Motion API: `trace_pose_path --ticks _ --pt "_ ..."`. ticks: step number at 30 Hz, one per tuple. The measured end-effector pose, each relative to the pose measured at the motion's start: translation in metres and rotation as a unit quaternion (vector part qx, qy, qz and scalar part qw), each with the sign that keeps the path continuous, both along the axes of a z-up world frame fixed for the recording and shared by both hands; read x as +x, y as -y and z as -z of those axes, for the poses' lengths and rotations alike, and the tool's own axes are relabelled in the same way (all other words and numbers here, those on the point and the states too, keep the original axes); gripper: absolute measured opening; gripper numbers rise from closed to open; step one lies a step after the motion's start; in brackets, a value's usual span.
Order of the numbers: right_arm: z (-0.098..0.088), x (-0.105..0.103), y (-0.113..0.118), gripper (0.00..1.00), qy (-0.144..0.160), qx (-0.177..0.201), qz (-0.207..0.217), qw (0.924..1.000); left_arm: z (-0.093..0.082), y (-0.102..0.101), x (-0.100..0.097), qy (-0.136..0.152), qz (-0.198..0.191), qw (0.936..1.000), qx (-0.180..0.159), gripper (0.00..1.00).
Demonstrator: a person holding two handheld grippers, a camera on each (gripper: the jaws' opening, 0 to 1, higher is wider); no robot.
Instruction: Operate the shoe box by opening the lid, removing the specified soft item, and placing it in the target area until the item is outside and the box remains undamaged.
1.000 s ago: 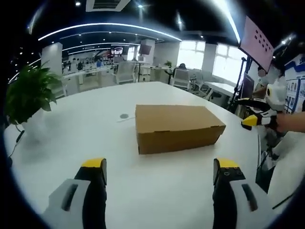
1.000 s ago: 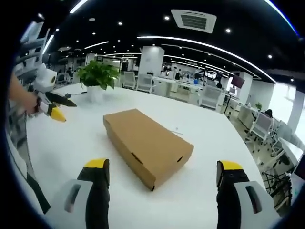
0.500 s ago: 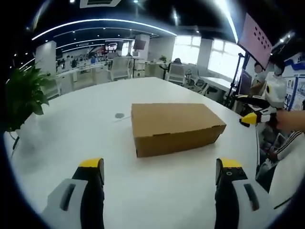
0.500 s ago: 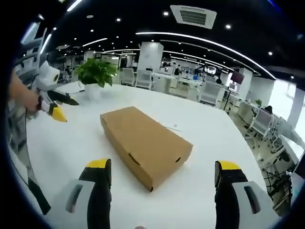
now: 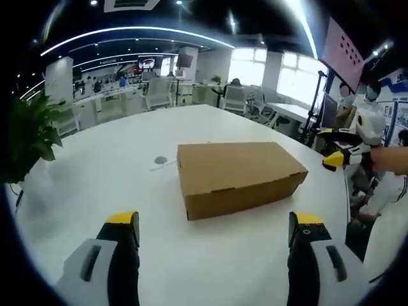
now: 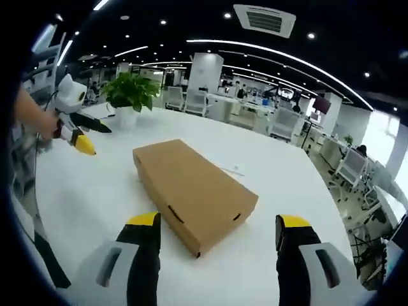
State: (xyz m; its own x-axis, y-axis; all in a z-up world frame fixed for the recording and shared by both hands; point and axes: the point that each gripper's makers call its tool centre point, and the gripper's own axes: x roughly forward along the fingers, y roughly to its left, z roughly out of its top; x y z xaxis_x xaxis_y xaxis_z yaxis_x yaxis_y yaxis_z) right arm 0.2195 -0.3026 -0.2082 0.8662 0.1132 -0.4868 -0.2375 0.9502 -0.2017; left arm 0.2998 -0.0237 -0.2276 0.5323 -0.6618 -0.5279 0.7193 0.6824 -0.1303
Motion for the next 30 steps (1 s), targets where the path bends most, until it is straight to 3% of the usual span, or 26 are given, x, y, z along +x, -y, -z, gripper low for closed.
trace_pose_path --ticks 2,4,6,7,12,14,16,20,22,24,27,30 --pt "0.001 0.001 -0.002 0.76 -0.001 0.006 0.000 1.0000 0.001 0.000 0.003 0.004 0.005 1.0000 0.006 0.99" --pt "0.004 0.002 -0.004 0.83 -0.007 0.021 0.003 0.9997 0.004 -0.002 0.007 0.016 0.029 0.9988 0.035 0.99" --pt "-0.003 0.007 -0.011 0.86 0.018 0.060 0.002 0.9980 0.006 -0.002 0.010 0.014 0.050 0.9972 0.054 0.99" --pt "-0.009 0.009 -0.009 0.85 0.036 0.057 0.002 0.9978 0.005 -0.001 0.013 0.008 0.050 0.9974 0.051 0.99" --pt "-0.007 0.011 -0.006 0.84 0.027 0.055 0.011 0.9981 -0.001 0.003 0.023 0.013 0.065 0.9962 0.056 0.99" --pt "-0.007 0.012 -0.004 0.82 0.028 0.047 0.011 0.9984 -0.007 0.008 0.028 0.021 0.068 0.9966 0.041 0.92" --pt "-0.004 0.014 -0.003 0.80 0.020 0.044 0.015 0.9987 -0.011 0.010 0.035 0.011 0.059 0.9978 0.026 0.86" --pt "0.005 0.015 0.001 0.80 -0.002 0.040 0.027 0.9988 -0.015 0.018 0.046 0.017 0.050 0.9986 0.011 0.92" --pt "0.008 0.015 0.003 0.83 -0.009 0.047 0.032 0.9983 -0.010 0.026 0.043 0.000 0.093 0.9953 0.028 0.93" --pt "0.008 0.015 0.004 0.85 -0.009 0.051 0.035 0.9981 -0.005 0.024 0.048 -0.003 0.114 0.9914 0.064 0.99" --pt "0.003 0.018 0.007 0.85 -0.004 0.052 0.038 0.9979 -0.016 0.027 0.059 0.002 0.102 0.9939 0.043 0.99" --pt "-0.002 0.025 0.009 0.87 0.005 0.051 0.036 0.9980 -0.014 0.032 0.061 0.006 0.113 0.9921 0.055 0.99"
